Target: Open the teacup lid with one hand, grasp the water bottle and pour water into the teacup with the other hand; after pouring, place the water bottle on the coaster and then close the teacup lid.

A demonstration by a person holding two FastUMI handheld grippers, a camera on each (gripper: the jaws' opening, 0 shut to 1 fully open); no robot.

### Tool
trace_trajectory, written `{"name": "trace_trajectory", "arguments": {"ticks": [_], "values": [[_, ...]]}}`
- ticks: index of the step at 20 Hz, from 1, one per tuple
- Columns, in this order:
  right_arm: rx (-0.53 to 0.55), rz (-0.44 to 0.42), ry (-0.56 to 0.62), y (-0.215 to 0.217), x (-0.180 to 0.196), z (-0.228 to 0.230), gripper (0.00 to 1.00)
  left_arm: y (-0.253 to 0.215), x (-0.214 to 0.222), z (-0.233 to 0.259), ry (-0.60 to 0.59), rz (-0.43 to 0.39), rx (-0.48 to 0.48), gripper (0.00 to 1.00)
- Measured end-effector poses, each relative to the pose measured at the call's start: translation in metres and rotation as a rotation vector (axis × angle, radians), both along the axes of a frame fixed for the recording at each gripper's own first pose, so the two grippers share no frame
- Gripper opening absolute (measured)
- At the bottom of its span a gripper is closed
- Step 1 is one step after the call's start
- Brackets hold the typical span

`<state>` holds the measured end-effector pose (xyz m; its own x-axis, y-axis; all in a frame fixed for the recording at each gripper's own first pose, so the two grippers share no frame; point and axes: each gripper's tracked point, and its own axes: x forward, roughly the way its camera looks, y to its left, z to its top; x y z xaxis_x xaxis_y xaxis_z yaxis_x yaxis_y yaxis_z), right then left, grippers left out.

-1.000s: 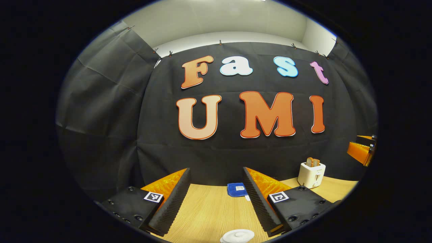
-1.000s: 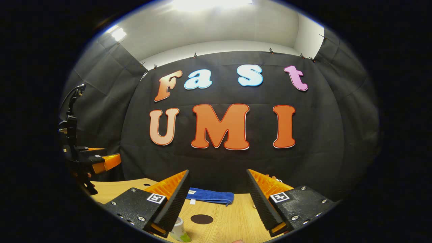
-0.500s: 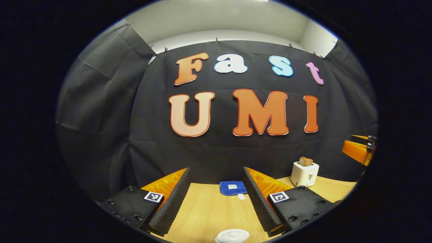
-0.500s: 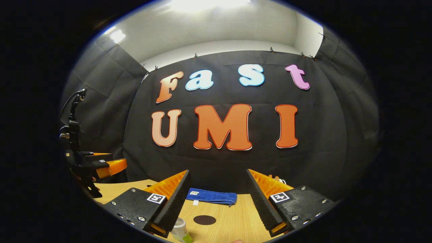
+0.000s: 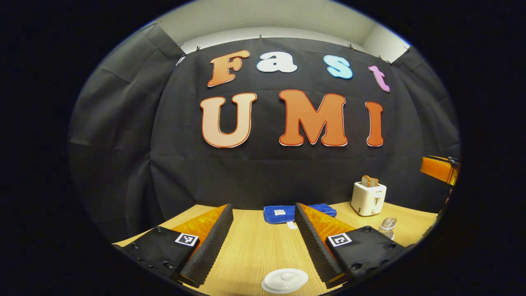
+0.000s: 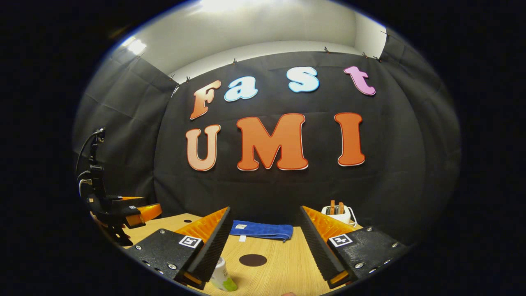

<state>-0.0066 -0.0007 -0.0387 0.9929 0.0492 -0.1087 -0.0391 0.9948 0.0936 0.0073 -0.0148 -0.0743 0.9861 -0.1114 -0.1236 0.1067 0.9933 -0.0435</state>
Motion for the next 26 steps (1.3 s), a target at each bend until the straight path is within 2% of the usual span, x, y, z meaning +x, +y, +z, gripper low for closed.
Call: {"name": "trace_trajectory", "arguments": {"ticks": [1,7,12,17,23,26], "values": [[0.006,0.017,0.007,0.005,-0.002,-0.004,0.97,-0.003,-0.002,-0.006,0.009,-0.007,0.002,0.98],[-0.002,0.108,0.009,0.031,-0.019,-0.019,0.97,-0.018,-0.015,-0.042,0.038,-0.049,0.043,0.98],[0.009,0.173,0.067,0.047,-0.035,-0.048,0.97,-0.023,-0.021,-0.098,0.167,-0.053,0.047,0.99],[-0.009,0.201,0.102,0.054,-0.042,-0.066,0.97,-0.024,-0.027,-0.128,0.239,-0.065,0.05,0.99],[-0.017,0.25,0.152,0.069,-0.048,-0.087,0.97,-0.03,-0.033,-0.156,0.309,-0.099,0.106,0.99],[-0.019,0.261,0.166,0.072,-0.049,-0.093,0.97,-0.036,-0.036,-0.161,0.328,-0.119,0.118,0.94]]}}
